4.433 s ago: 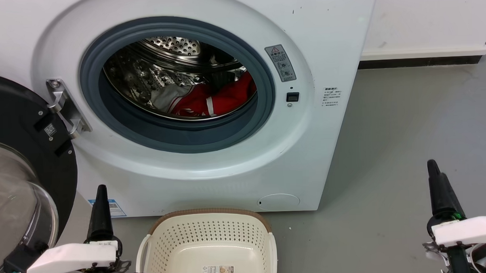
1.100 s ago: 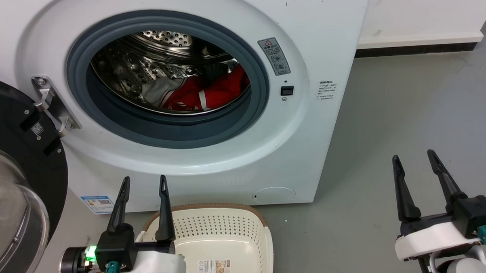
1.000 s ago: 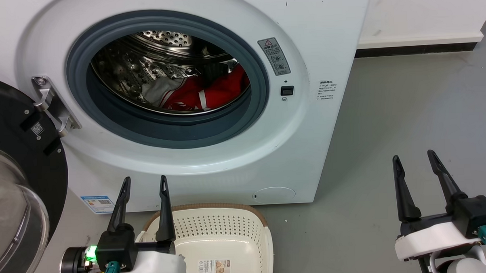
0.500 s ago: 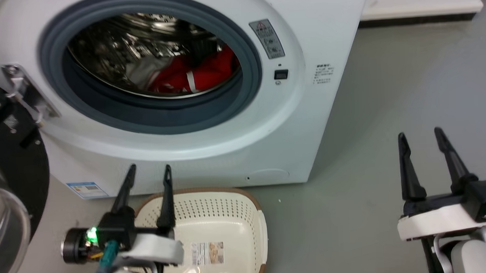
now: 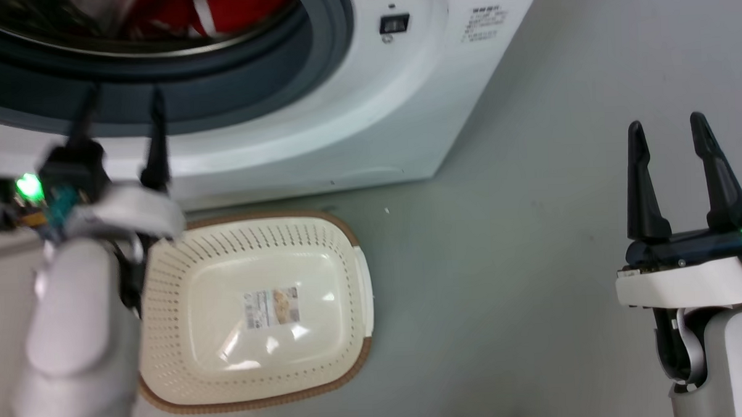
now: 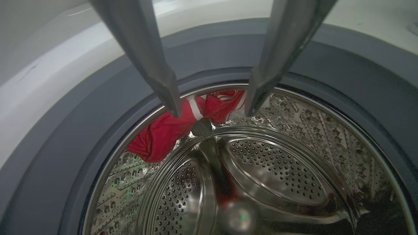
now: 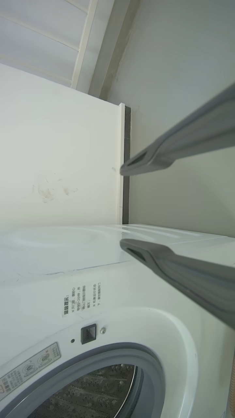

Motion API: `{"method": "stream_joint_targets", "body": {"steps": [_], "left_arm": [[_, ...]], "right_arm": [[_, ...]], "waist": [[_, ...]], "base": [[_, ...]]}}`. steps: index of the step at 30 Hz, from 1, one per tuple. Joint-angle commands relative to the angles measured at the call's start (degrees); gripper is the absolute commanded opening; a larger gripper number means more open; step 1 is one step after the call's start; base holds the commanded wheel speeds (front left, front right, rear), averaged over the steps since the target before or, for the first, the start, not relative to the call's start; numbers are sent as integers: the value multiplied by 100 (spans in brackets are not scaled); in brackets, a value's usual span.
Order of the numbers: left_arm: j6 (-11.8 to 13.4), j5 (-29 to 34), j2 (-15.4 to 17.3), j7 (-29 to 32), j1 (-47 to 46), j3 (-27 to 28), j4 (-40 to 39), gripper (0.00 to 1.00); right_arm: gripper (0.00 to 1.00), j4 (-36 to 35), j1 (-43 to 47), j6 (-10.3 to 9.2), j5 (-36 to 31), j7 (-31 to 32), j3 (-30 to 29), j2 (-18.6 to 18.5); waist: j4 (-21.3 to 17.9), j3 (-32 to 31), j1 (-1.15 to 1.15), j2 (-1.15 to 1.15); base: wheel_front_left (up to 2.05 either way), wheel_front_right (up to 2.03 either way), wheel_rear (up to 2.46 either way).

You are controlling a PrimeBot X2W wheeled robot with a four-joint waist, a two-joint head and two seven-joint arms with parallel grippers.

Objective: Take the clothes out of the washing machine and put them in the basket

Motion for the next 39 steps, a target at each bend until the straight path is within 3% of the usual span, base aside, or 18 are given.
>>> {"method": "stream_joint_targets", "body": {"steps": [1, 9, 17, 18, 19, 23, 30, 39], "left_arm": [[-51, -13, 132, 26, -370, 11, 223, 100], [-244, -159, 807, 1063, -2720, -203, 1500, 100], [-278, -194, 1342, 2508, -4416, -915, 2381, 100], [-278, -277, 1541, 2882, -4829, -1150, 2542, 100], [-278, -277, 1541, 2882, -4829, -1150, 2542, 100], [-280, -619, 1786, 3835, -5456, -1450, 2902, 100], [-281, -938, 2366, 4935, -6238, -2182, 2895, 100], [-281, -1462, 2865, 5675, -6657, -2838, 2676, 100]], "right_arm": [[100, -54, -113, -4, 10, -14, 19, 14], [100, -248, -388, -4, 193, -14, 153, 14], [100, -388, -551, -4, 366, -14, 430, 14], [100, -428, -562, -4, 425, -13, 537, 14], [100, -428, -562, -4, 425, -13, 537, 14], [100, -520, -605, -5, 547, -14, 743, 14], [100, -699, -563, -5, 714, -13, 954, 15], [100, -842, -539, -5, 843, -14, 1075, 13]], "waist": [[-293, 546, -1, 0], [-552, 1389, -1, 0], [-821, 1933, -1, 0], [-934, 2046, -1, 0], [-934, 2046, -1, 0], [-1154, 2268, -1, 0], [-1497, 2647, -1, 0], [-1710, 2928, -1, 0]], "base": [[0, 0, 0], [0, 0, 0], [0, 0, 0], [0, 0, 0], [0, 0, 0], [0, 0, 0], [0, 0, 0], [0, 0, 0]]}}
